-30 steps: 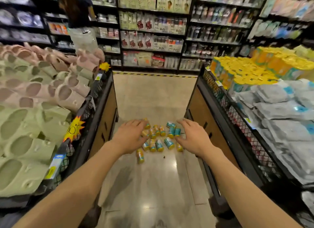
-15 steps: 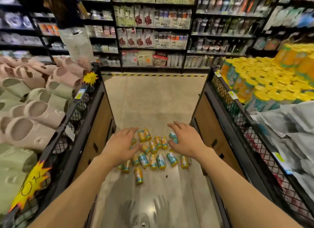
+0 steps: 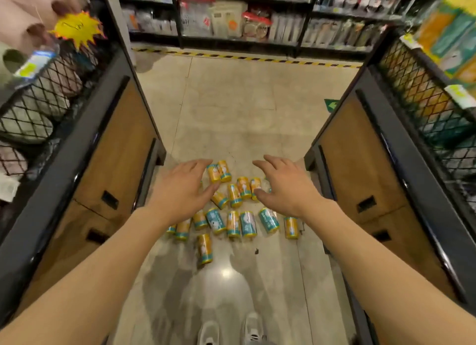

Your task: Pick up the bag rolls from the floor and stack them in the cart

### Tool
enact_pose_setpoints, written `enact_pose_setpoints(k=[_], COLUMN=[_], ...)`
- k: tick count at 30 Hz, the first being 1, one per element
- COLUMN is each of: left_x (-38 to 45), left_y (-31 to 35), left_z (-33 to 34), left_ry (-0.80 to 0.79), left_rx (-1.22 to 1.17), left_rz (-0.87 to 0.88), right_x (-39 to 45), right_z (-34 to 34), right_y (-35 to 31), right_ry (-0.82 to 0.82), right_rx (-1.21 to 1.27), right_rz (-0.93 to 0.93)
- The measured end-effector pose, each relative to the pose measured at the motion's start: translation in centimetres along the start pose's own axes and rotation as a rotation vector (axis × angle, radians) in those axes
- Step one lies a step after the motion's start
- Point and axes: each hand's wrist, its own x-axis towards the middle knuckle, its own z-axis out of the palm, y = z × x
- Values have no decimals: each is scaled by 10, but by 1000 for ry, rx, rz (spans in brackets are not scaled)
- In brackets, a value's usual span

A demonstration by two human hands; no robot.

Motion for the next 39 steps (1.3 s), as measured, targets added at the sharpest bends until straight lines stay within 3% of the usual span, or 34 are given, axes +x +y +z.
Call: enact_pose_setpoints(k=[4,12,19,24,32,39], left_x=[28,64,61,63,57,46], left_y=[-34,-112,-175,-193,-190,-197], left_z=[107,320,448,488,497,530], left_ry=[-48,15,27,87,25,15], left_rx=[42,114,84,96,78,-52], left_rz=[12,-3,-40,-72,-138,-298], right_x=[45,121,163,174,171,184], right_z=[104,329,465,504,507,515], right_y=[25,67,80,81,74,66], right_ry=[-8,46,81,94,58,65], right_rx=[-7,0,-42,-47,-31,-13], right_rz=[-7,-47,-89,-103,-91,-73])
